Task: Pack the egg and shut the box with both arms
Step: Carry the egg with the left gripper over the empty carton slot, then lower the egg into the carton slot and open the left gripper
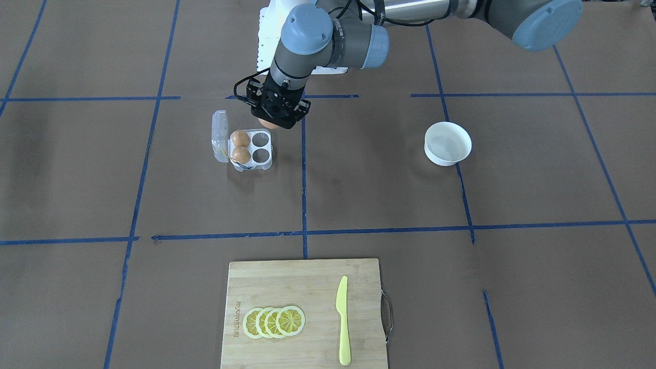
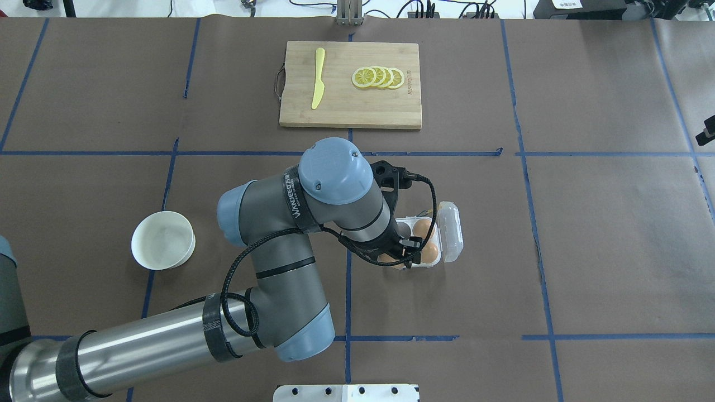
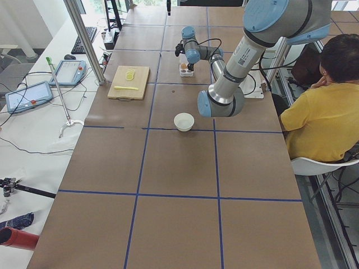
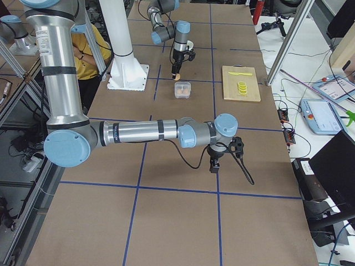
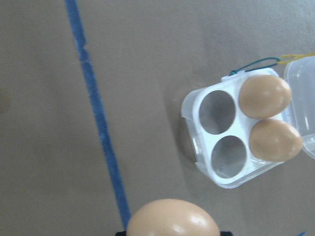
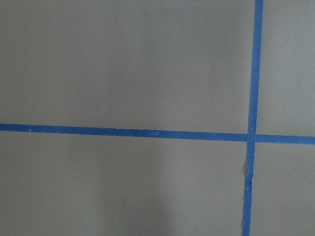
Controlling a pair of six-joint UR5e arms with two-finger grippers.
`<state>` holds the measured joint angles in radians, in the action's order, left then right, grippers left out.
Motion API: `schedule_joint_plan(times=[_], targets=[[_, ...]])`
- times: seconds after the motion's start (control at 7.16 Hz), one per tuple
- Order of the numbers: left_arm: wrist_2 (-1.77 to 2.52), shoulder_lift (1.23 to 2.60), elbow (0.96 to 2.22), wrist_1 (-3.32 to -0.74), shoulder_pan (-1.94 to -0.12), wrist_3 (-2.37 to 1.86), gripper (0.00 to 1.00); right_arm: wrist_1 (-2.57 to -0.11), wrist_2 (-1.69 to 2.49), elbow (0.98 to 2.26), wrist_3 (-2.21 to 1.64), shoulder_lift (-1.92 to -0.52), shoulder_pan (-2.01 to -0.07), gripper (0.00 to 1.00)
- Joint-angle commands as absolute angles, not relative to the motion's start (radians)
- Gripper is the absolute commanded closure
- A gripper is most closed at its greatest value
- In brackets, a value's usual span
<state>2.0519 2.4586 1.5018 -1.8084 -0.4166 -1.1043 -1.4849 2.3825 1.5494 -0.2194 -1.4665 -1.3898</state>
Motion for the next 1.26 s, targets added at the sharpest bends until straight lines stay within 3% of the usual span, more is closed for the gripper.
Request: schedule_joint_plan(times=[0.0,0.7,0.84,1.12], targets=[[2.016,2.473,1.483,-1.822,-0.405,-1.103,1.00,-1.485,2.385,1.549,-0.219,-1.466,-1.390,0.00],[1.973,2.471,1.454,-1.898,-0.402,-1.098,1.00,-1.485,2.385,1.548,-0.219,-1.466,-1.390,0.00],[1.973,2.471,1.453,-1.904,-0.402,-1.098,0.90,-1.485,2.385,1.548,-0.219,-1.466,-1.390,0.00],[1.973,2.468,1.425,-1.960,-0.402,-1.100,0.60,-1.485,2.387,1.548,-0.219,-1.466,-1.390,0.00]])
